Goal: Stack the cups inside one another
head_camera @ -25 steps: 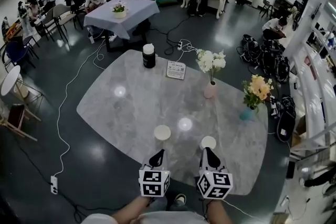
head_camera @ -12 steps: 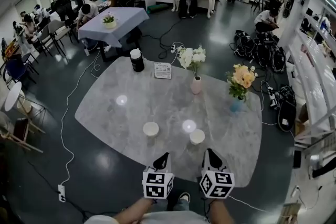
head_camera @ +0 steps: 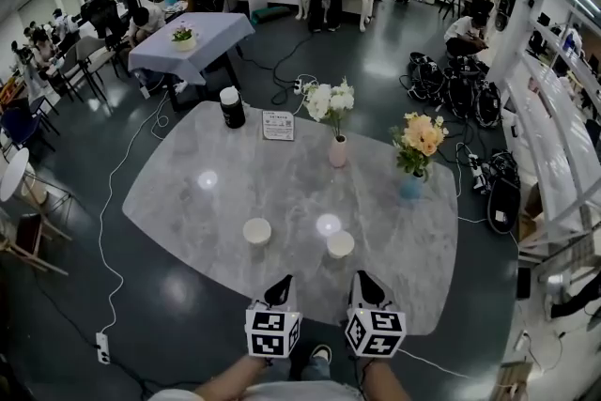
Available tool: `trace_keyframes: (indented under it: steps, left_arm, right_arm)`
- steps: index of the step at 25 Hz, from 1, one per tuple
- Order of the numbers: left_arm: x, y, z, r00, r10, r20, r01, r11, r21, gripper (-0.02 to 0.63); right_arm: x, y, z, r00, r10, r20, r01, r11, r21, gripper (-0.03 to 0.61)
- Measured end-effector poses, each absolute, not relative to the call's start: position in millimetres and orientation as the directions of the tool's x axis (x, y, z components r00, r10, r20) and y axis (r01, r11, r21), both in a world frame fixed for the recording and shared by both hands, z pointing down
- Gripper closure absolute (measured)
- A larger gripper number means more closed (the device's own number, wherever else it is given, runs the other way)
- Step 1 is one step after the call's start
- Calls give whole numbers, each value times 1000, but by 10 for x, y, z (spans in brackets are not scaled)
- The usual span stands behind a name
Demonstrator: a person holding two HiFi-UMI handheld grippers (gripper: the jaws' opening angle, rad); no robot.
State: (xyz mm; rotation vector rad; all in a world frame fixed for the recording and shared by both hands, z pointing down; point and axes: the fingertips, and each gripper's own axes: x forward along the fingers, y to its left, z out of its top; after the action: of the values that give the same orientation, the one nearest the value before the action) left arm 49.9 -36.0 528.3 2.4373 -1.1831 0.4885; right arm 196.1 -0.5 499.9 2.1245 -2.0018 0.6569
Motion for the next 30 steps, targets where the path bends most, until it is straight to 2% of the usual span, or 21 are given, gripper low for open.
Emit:
trace_keyframes:
  steps: [17,30]
  left_arm:
    - [622,-507,5805,580,-613,536,-795,-570,208,617]
    - [649,-675,6099,568,-582,582,-799,-560,220,618]
  right_arm:
    - [1958,-313,5734,-17,-874,486,-968,-107,-226,560]
    - [1932,-571,6077,-46,-842,537,-970,-91,-226,475]
